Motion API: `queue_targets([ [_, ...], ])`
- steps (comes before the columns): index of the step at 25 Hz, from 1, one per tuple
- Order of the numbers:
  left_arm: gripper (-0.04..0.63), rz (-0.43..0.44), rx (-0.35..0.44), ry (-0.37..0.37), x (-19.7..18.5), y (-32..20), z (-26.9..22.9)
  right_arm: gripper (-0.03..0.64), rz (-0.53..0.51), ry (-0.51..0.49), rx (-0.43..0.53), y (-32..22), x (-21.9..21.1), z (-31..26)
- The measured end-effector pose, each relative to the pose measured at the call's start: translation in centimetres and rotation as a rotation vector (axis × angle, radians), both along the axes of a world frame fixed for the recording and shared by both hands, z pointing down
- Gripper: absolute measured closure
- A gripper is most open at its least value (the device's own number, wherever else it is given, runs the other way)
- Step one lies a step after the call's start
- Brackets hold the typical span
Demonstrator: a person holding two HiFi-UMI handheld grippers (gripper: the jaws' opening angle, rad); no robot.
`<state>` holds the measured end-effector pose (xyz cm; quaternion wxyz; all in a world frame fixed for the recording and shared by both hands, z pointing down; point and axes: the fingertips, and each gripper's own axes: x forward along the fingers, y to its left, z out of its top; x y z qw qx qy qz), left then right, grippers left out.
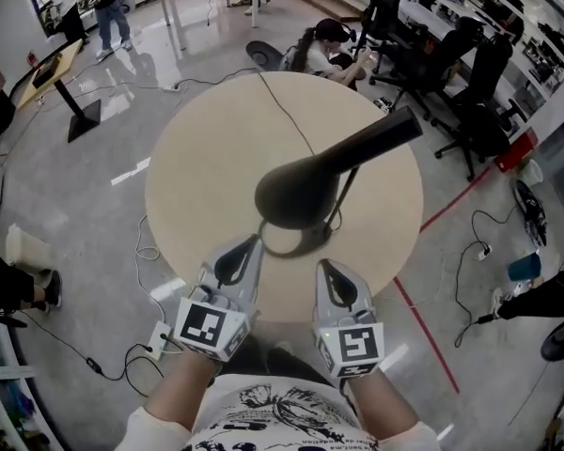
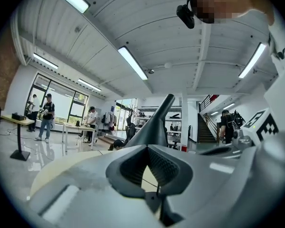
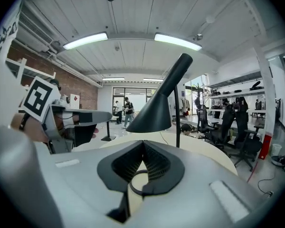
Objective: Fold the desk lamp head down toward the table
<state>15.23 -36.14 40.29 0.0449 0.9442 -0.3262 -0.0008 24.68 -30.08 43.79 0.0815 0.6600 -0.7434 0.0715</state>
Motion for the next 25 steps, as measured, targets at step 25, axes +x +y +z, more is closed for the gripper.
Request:
queue_targets([
  [25,0.591,0.014,-0.048,0.006,-10.3,18.6,1.7,0.607,0.021,0.029,0.042,15.3,-9.7,-0.8],
])
